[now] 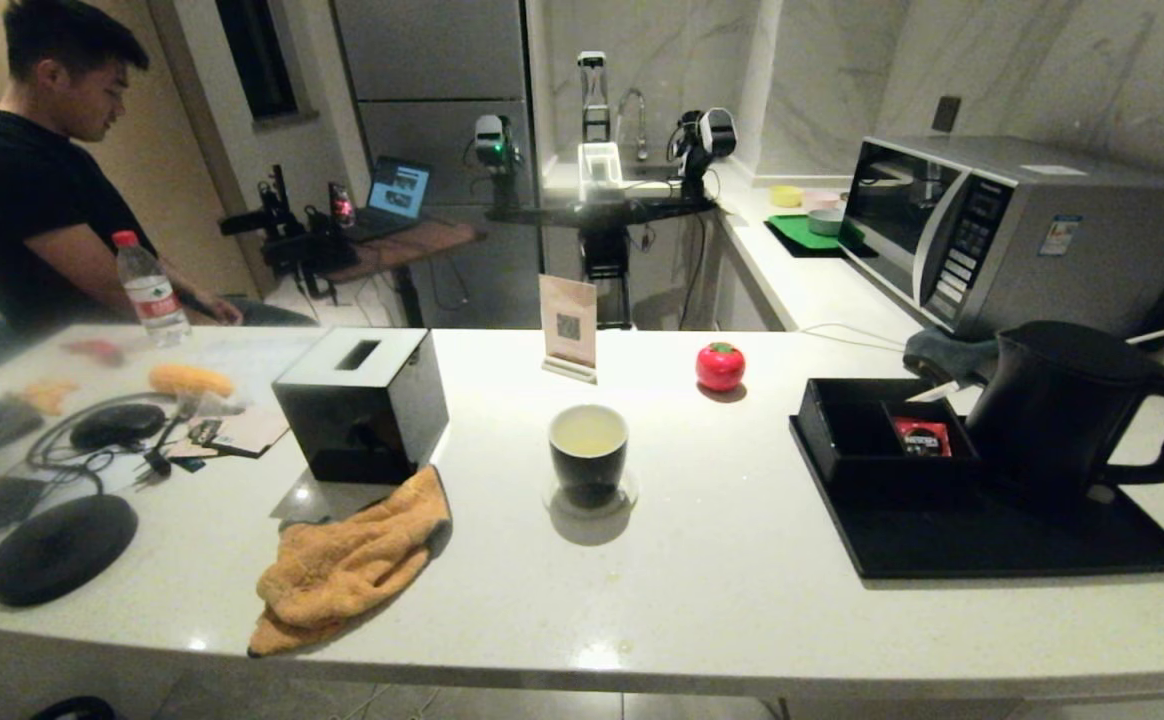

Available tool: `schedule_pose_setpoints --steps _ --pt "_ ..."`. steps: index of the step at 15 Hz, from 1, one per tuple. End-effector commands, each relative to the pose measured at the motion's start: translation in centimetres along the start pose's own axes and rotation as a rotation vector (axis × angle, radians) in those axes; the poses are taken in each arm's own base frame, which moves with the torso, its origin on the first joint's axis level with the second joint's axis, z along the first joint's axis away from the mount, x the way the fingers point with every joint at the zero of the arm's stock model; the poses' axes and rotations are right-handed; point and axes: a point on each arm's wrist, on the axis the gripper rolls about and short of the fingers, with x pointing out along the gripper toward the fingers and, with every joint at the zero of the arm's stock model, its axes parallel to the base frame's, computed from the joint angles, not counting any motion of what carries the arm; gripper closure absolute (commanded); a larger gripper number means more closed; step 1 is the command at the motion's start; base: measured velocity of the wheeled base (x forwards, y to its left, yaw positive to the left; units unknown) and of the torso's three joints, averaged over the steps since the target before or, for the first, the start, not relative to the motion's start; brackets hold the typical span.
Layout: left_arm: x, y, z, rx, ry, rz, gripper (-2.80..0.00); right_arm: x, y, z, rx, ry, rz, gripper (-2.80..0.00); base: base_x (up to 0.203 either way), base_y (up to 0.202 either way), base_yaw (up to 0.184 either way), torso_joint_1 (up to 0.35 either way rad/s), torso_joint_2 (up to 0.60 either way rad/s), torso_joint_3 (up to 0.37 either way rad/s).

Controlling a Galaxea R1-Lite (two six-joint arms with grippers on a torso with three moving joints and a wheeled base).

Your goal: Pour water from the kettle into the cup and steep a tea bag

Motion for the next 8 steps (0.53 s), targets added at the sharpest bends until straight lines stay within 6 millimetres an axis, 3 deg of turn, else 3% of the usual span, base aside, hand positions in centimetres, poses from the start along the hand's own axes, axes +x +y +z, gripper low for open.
schedule_pose_setpoints --steps 1,8 --pt "-0.02 0.0 -0.01 0.002 -0.003 0.0 0.0 0.01 0.0 0.01 0.0 0.001 0.0 0.0 0.0 0.0 0.0 0.0 0.0 0.0" --pt "-0.02 0.01 -0.01 -0.01 -0.003 0.004 0.0 0.01 0.0 0.01 0.0 0.001 0.0 0.0 0.0 0.0 0.0 0.0 0.0 0.0"
